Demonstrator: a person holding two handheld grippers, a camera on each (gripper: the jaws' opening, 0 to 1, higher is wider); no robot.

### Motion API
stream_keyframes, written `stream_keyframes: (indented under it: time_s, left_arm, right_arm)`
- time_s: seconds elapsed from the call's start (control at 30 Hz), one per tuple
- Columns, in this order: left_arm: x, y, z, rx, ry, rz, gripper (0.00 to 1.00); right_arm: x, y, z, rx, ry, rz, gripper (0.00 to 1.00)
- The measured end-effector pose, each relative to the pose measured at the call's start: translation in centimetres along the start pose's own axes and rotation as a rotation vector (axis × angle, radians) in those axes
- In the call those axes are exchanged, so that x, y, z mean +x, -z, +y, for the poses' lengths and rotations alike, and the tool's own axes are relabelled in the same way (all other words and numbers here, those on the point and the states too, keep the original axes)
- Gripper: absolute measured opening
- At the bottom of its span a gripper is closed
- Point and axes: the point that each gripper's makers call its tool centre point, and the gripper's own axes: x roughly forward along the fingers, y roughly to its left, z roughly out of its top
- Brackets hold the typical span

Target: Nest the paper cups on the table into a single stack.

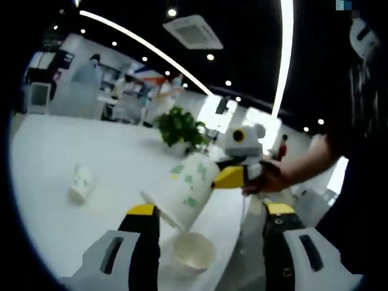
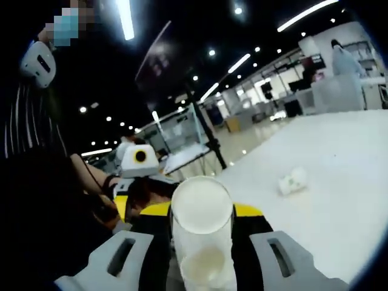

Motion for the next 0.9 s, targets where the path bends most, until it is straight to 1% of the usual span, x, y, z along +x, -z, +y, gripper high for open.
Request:
stream_keyframes:
  time_s: [0.07, 0.2, 0.37, 0.53, 0.7, 0.9]
  left_arm:
    - [0.0, 0.0, 0.0, -0.005, 0.003, -0.001, 0.63]
    - [0.0, -0.1, -0.2, -0.008, 0.012, -0.002, 0.59]
    - [-0.2, -0.5, -0.4, -0.041, 0.028, -0.017, 0.52]
    - [-0.3, -0.9, -0.3, -0.063, 0.038, -0.029, 0.45]
    - [-0.6, -1.4, -0.5, -0.084, 0.046, -0.05, 0.37]
    - [-1.0, -1.4, -0.6, -0.116, 0.053, -0.054, 0.32]
  right_arm:
    - [-0.2, 0.3, 0.1, 0.031, 0.0, -0.012, 0.34]
    - [-0.4, 0.6, 0.3, 0.052, 0.002, -0.033, 0.34]
    - [-0.8, 0.6, 0.3, 0.104, 0.004, -0.063, 0.34]
    - [-0.9, 0.7, 0.5, 0.149, -0.008, -0.088, 0.34]
    - [-1.0, 0.8, 1.1, 0.181, -0.029, -0.092, 0.34]
    - [-0.9, 0.9, 1.4, 0.202, -0.038, -0.093, 0.34]
